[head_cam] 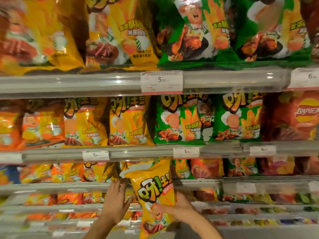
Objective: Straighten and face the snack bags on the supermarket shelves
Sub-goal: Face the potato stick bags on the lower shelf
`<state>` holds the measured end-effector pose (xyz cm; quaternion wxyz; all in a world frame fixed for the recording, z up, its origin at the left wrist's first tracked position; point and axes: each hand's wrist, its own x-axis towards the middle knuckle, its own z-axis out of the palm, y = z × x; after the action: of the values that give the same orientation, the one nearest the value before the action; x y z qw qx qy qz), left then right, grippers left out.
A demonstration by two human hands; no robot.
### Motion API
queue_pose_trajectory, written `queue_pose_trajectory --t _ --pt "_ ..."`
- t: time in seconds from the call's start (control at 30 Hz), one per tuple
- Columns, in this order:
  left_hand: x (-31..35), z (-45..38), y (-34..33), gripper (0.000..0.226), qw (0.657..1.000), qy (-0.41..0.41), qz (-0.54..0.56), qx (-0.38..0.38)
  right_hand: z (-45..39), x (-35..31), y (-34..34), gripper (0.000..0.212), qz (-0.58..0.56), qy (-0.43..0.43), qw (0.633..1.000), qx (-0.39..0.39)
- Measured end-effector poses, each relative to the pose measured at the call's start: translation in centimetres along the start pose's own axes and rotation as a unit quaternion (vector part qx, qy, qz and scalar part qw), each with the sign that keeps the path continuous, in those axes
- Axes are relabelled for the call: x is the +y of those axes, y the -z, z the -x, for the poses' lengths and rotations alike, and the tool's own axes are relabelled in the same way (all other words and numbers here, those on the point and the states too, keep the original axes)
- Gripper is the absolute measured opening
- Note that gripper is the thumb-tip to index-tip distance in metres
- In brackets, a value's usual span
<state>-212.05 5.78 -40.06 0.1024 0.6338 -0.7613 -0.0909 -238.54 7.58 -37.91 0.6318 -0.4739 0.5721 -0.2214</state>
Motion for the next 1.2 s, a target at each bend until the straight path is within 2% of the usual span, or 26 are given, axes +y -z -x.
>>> queue_pose_trajectory --t 0.1,0.17,0.33,0.43,0.5,0.57,0.67,0.73,0.83,1.0,1.1,1.2 --pt "-2.9 1.0 0.5 0.077 0.999 -0.015 -0.040 -0.012 -2.3 -2.7 -3.0 0.072 0.006 -0.006 1.000 -0.005" --pt "-4.5 1.5 0.5 0.079 0.998 -0.025 -0.046 -0.031 -3.9 -4.5 -4.5 0.072 0.006 0.003 1.000 0.018" --pt "-6.4 2.2 -0.2 0.082 0.996 -0.037 -0.071 -0.034 -7.3 -8.2 -6.3 0.075 -0.070 0.044 0.989 0.126" --pt "-6.3 1.9 -0.4 0.084 0.995 -0.024 -0.082 -0.050 -9.2 -9.1 -7.0 0.065 -0.106 0.094 0.974 0.176" --pt "-6.4 1.8 -0.7 0.086 0.993 -0.015 -0.091 -0.072 -10.2 -9.4 -7.5 0.063 -0.091 0.116 0.969 0.198" --pt "-6.5 1.8 -0.8 0.086 0.994 -0.018 -0.082 -0.076 -11.3 -9.1 -8.2 0.066 -0.084 0.127 0.970 0.188" --pt "-6.8 2.0 -0.6 0.087 0.994 -0.029 -0.065 -0.078 -12.1 -7.9 -9.0 0.092 -0.045 0.096 0.976 0.190" --pt "-7.1 1.8 -0.6 0.088 0.994 -0.031 -0.061 -0.080 -12.4 -7.2 -9.2 0.102 0.001 0.082 0.977 0.195" --pt "-7.2 1.7 -0.5 0.087 0.996 -0.032 -0.042 -0.071 -13.0 -7.0 -8.5 0.100 0.032 0.051 0.984 0.170" --pt "-6.5 1.6 -0.6 0.087 0.997 -0.018 -0.045 -0.059 -13.3 -7.0 -7.9 0.111 0.090 0.020 0.986 0.138" --pt "-5.8 1.3 -1.0 0.086 0.997 0.008 -0.063 -0.050 -12.5 -6.2 -8.2 0.115 0.173 0.022 0.972 0.159" --pt "-4.6 1.0 -1.9 0.088 0.992 0.052 -0.099 -0.056 -10.7 -4.6 -8.1 0.110 0.176 0.073 0.962 0.197"
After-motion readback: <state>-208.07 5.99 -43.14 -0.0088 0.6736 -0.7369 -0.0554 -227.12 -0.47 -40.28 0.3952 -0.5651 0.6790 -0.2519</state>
